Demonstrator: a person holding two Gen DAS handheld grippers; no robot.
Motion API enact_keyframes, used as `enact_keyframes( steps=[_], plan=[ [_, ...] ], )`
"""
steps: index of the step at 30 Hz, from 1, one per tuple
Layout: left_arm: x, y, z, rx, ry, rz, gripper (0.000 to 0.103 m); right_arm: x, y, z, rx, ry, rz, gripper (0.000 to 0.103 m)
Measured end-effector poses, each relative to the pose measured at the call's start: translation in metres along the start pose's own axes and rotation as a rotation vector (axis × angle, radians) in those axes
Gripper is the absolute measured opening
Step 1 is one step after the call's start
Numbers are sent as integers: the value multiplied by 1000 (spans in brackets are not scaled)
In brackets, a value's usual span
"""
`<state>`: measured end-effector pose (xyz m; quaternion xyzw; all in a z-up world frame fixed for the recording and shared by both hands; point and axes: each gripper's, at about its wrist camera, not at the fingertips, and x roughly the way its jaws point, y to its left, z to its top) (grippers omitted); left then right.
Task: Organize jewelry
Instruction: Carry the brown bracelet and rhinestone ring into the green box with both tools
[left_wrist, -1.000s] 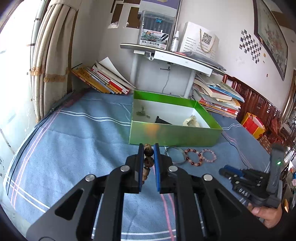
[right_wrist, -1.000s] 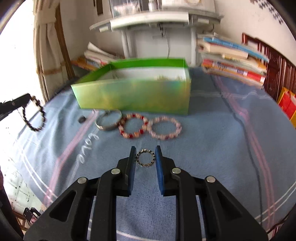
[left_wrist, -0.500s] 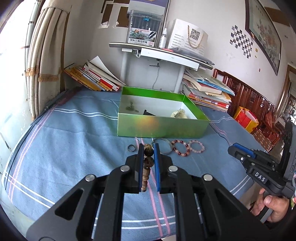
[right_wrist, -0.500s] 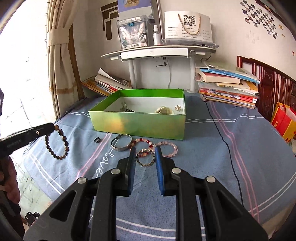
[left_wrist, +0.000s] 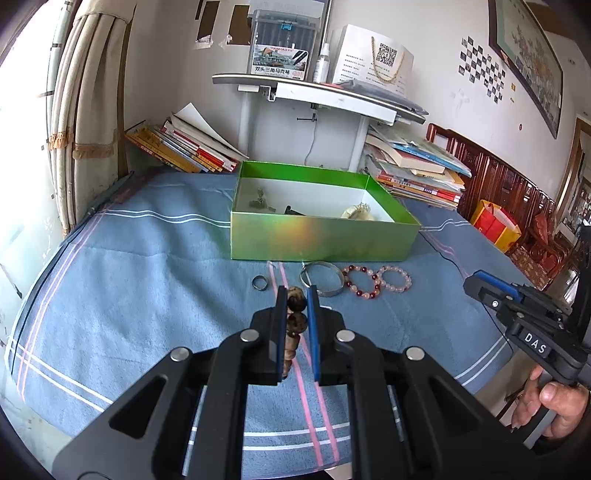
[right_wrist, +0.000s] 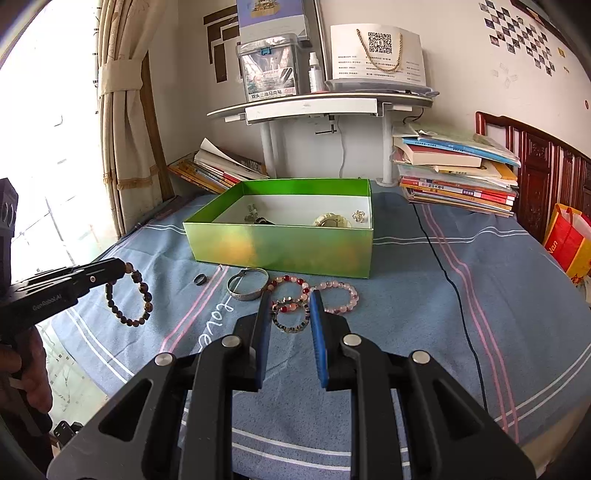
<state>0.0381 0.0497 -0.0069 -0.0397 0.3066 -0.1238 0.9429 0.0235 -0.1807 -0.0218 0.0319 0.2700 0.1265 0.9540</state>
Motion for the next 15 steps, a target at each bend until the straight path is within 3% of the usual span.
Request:
enact_keyframes(
  steps=[15],
  plan=[
    [6, -5, 1, 14, 17, 10, 11, -1, -2, -2, 7, 3, 6, 21]
  ],
)
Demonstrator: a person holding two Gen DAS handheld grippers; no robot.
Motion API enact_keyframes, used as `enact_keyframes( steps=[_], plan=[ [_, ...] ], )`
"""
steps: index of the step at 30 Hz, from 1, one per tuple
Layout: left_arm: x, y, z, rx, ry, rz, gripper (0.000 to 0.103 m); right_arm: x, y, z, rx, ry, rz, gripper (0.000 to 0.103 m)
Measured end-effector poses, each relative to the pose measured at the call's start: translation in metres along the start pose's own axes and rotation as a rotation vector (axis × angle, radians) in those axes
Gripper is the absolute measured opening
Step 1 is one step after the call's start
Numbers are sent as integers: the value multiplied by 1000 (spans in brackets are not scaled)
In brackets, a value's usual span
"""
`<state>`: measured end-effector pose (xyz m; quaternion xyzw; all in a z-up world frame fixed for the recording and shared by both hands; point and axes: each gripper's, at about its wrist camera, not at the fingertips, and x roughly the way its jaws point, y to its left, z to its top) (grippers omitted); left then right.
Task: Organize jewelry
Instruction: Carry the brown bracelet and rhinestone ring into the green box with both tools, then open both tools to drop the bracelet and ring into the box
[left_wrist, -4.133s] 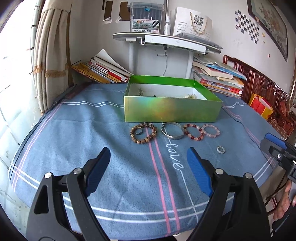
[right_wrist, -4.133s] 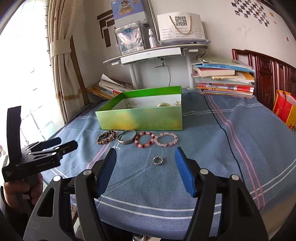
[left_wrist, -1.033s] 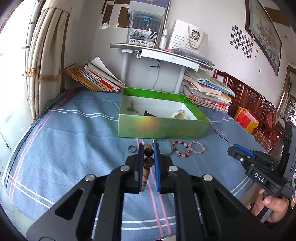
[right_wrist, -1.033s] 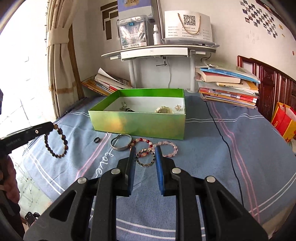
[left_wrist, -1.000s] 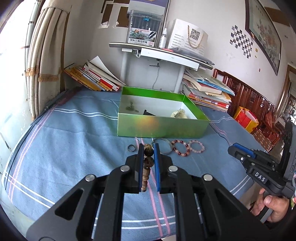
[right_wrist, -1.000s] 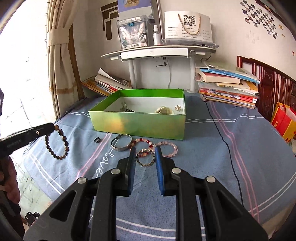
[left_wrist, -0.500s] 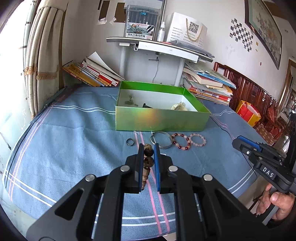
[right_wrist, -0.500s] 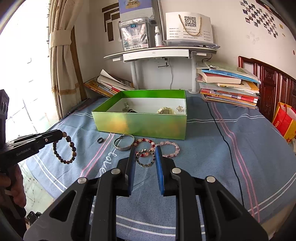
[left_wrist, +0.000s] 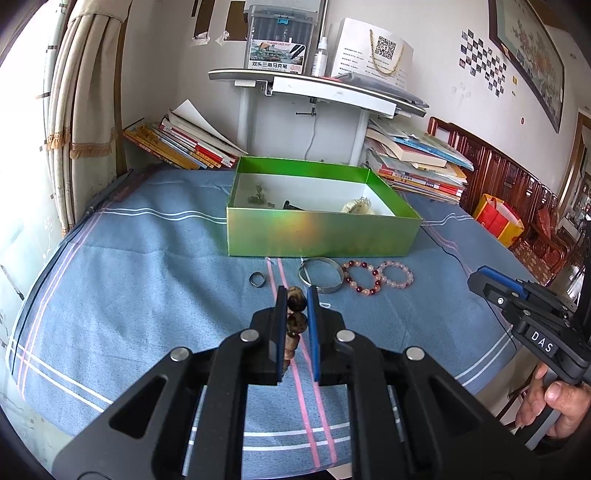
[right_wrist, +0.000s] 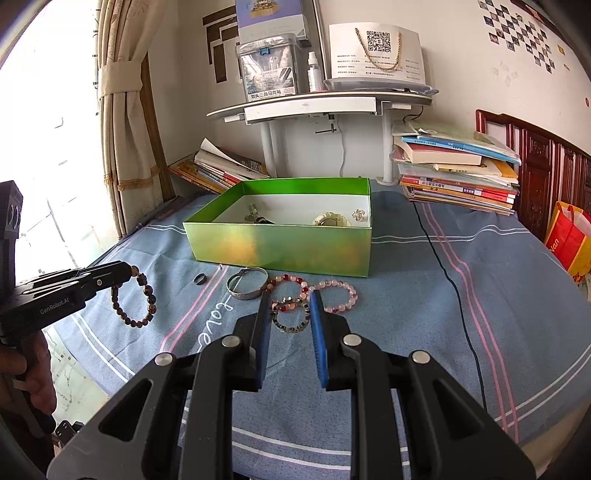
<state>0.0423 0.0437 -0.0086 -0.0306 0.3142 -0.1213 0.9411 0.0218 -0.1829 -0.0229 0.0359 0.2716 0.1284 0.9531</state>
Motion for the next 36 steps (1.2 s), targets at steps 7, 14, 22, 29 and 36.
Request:
enact_keyframes(
  steps=[7, 14, 22, 29, 36],
  plan=[
    [1, -2, 0, 3, 3, 0, 11, -1, -2, 0, 5, 1, 0, 21],
    [3, -2, 0, 3, 9, 3, 11, 0, -2, 0, 4, 4, 2, 21],
    [9, 1, 22, 11, -10, 1, 11, 8, -10, 14, 17, -4, 23, 21],
    [36, -2, 85, 46, -40, 7, 11, 36, -20, 67, 10, -51, 37, 21],
    [114, 0, 153, 66, 4, 49, 11, 101, -26, 128, 14, -44, 80, 21]
  ],
)
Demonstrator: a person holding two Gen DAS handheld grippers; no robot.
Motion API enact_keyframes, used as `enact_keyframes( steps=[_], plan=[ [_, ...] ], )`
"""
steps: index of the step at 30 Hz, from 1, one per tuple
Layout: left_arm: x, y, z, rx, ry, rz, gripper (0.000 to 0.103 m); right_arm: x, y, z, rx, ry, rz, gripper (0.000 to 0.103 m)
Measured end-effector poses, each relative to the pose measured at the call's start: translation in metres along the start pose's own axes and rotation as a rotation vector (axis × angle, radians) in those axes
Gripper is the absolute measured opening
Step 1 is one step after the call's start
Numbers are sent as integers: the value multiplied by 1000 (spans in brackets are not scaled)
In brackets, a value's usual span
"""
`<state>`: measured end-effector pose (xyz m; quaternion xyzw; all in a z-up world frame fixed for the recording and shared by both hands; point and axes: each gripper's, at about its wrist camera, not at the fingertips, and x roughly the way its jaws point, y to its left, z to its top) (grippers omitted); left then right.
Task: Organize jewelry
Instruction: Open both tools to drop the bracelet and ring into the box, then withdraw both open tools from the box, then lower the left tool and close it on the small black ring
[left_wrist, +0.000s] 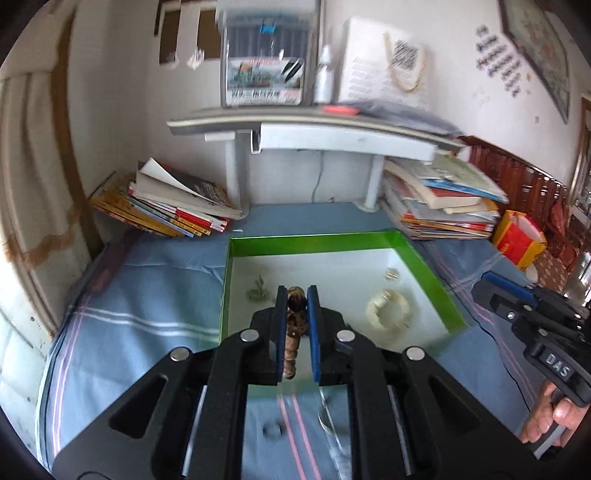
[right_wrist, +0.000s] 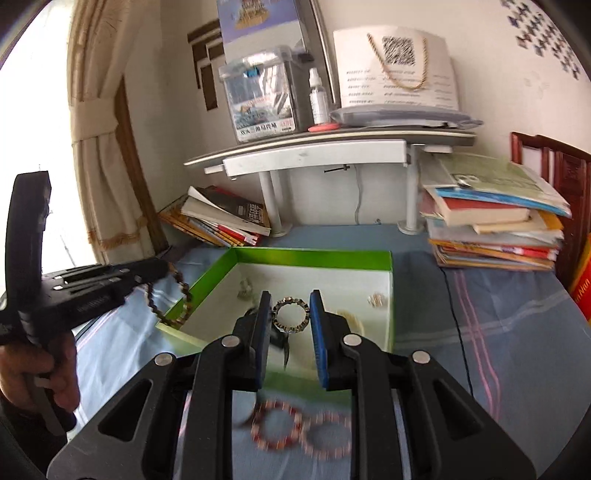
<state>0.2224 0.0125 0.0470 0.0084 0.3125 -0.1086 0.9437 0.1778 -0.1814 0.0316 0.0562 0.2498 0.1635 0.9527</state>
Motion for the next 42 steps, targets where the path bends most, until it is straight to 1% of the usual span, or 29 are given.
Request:
enact_keyframes(
  steps=[4, 8, 9, 10, 11, 12, 13, 14, 17, 19, 21, 24, 28, 32, 35, 37, 42],
  plan=[
    [49, 11, 9, -19, 55, 34, 11, 50, -2, 14, 2, 39, 10, 21],
    [85, 25, 4, -43, 111, 63, 11, 88, -5, 18, 1, 76, 20, 21],
    [89, 26, 2, -38, 117, 75, 14, 94, -5, 19, -7, 78, 21, 23],
    [91, 27, 0, -35, 116, 82, 23, 98, -6, 20, -9, 69, 13, 35],
    [92, 28, -1, -34, 108, 89, 59, 97, -7, 19, -4, 57, 2, 43],
    [87, 29, -2, -37, 69, 116, 87, 94, -10, 21, 8, 36, -10, 56],
    [78, 29, -3, -39, 23, 141, 89, 87, -13, 21, 23, 14, -19, 59],
    [65, 29, -4, -33, -30, 164, 89, 75, -16, 22, 38, -11, -17, 59],
    [36, 31, -3, -43, -72, 157, 89, 34, -22, 20, 48, -75, -21, 59],
    [4, 33, -11, -74, -121, 144, 89, -3, -25, 13, 57, -122, -24, 60],
    [-23, 32, -23, -79, -144, 124, 89, -31, -26, 5, 65, -148, -34, 64],
    [-61, 23, -49, -74, -174, 106, 89, -78, -21, -18, 66, -186, -47, 68],
    [-98, 13, -86, -81, -175, 94, 89, -115, -5, -54, 27, -167, -75, 68],
    [-122, 2, -120, -80, -155, 82, 89, -131, 7, -85, 28, -129, -68, 68],
    [-133, -6, -139, -62, -144, 73, 89, -137, 13, -104, 21, -96, -58, 68],
    [-139, -9, -149, -61, -138, 66, 89, -140, 17, -114, 8, -84, -68, 68],
    [-143, -16, -165, -43, -121, 61, 89, -149, 20, -132, 15, -75, -72, 68]
  ],
)
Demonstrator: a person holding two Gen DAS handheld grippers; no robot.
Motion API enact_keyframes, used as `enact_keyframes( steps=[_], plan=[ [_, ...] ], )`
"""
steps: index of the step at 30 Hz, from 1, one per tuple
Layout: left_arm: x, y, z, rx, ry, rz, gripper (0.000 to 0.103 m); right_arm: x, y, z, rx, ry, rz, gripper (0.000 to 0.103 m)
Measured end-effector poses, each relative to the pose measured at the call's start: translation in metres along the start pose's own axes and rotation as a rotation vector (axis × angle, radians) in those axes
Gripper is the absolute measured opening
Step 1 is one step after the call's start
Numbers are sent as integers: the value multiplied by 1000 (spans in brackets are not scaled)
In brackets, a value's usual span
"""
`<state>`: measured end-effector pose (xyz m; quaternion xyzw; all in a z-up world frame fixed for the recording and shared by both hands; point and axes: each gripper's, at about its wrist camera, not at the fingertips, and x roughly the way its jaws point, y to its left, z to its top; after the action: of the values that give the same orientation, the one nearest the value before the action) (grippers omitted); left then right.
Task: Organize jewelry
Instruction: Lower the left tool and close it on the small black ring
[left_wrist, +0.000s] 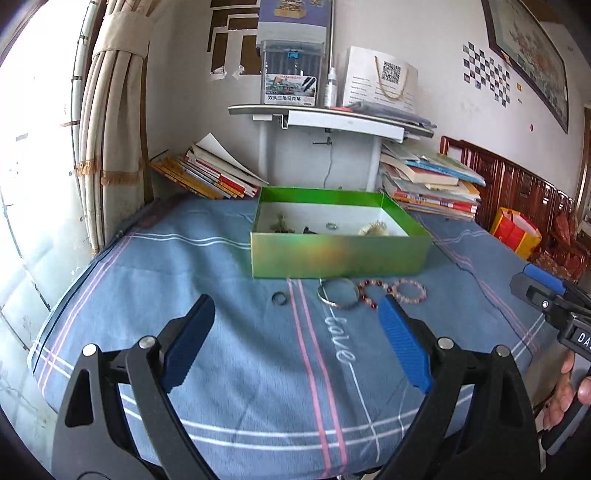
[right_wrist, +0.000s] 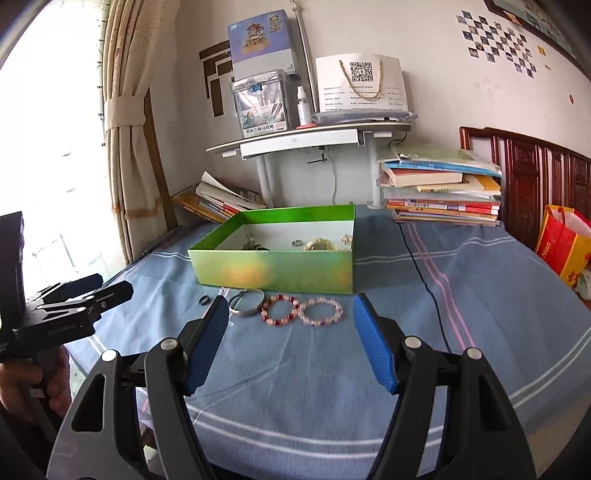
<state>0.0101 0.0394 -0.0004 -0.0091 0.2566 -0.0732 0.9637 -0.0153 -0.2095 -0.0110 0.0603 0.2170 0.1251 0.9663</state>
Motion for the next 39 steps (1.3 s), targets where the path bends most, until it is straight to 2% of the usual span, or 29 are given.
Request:
enact_keyframes(
  steps=[29, 39],
  plan=[
    [5, -3, 0, 16, 20, -11, 89, -2, 1, -3, 5, 4, 1, 68],
    [40, 2, 1, 9, 82, 6, 89, 15, -7, -6, 19, 40, 1, 68]
  ],
)
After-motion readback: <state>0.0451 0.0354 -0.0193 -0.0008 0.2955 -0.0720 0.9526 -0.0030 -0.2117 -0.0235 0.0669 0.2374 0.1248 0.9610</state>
